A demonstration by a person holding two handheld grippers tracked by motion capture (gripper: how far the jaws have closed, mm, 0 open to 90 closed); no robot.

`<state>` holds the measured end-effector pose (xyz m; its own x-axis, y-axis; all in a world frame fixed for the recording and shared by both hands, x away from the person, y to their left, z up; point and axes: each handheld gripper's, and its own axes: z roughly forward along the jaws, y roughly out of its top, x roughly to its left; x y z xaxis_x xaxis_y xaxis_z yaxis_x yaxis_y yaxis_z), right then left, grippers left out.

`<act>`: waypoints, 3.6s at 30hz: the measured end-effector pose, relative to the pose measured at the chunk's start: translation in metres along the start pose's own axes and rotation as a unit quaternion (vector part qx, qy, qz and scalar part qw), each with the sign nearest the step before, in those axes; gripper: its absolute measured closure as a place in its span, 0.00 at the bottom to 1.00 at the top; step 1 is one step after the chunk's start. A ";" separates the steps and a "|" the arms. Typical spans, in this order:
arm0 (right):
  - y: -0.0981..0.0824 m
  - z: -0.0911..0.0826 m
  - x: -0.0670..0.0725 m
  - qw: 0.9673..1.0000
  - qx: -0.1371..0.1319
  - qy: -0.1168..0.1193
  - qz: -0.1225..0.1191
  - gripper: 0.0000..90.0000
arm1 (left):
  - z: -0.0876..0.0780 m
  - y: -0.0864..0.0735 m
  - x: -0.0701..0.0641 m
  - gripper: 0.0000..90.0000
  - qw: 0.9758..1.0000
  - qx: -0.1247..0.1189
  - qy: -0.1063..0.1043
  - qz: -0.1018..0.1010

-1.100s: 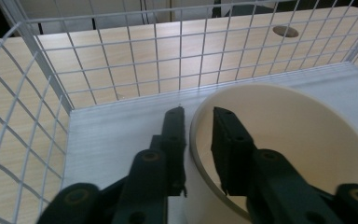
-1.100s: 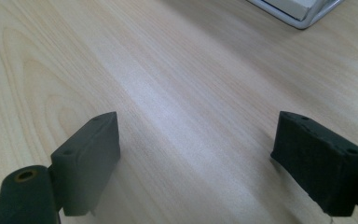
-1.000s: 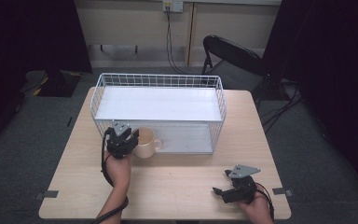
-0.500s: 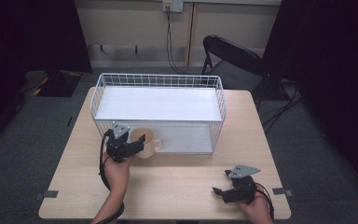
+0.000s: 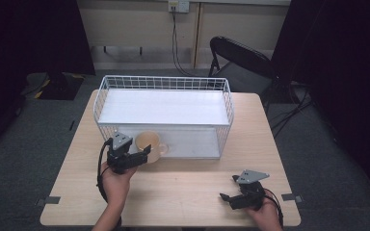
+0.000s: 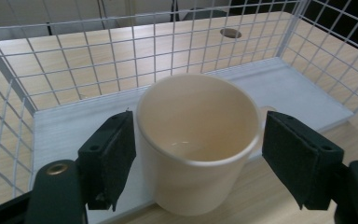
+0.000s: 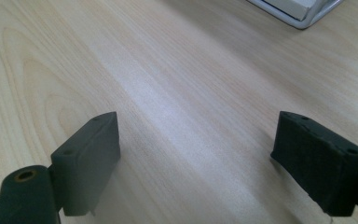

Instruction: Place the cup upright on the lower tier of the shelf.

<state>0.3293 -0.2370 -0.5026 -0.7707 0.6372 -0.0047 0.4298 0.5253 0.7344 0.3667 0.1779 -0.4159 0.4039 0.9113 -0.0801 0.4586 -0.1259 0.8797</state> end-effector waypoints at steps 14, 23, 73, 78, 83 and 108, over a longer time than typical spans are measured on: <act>0.000 0.000 0.000 1.000 0.000 0.000 0.000 0.16 | 0.007 -0.018 -0.002 0.26 1.000 0.012 -0.007 0.001; 0.000 0.000 0.000 1.000 0.000 0.000 0.000 0.16 | 0.012 -0.019 -0.002 0.27 1.000 0.019 -0.003 0.003; 0.000 0.000 0.000 1.000 0.000 0.000 0.000 0.16 | 0.025 -0.018 -0.003 0.57 0.999 0.023 0.022 -0.014; 0.000 0.000 0.000 1.000 0.000 0.000 0.000 0.16 | 0.027 -0.018 -0.003 0.62 0.999 0.026 0.024 -0.016; 0.000 0.000 0.000 1.000 0.000 0.000 0.000 0.16 | 0.029 -0.017 -0.003 0.66 0.999 0.027 0.026 -0.016; 0.000 0.000 0.000 1.000 0.000 0.000 0.000 0.16 | 0.033 -0.017 0.003 0.87 0.998 0.041 0.032 -0.024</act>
<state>0.3293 -0.2370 -0.5026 -0.7708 0.6371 -0.0049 0.4296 0.5254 0.7344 0.3861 0.1701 -0.4463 0.3293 0.9400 -0.0887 0.5410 -0.1109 0.8337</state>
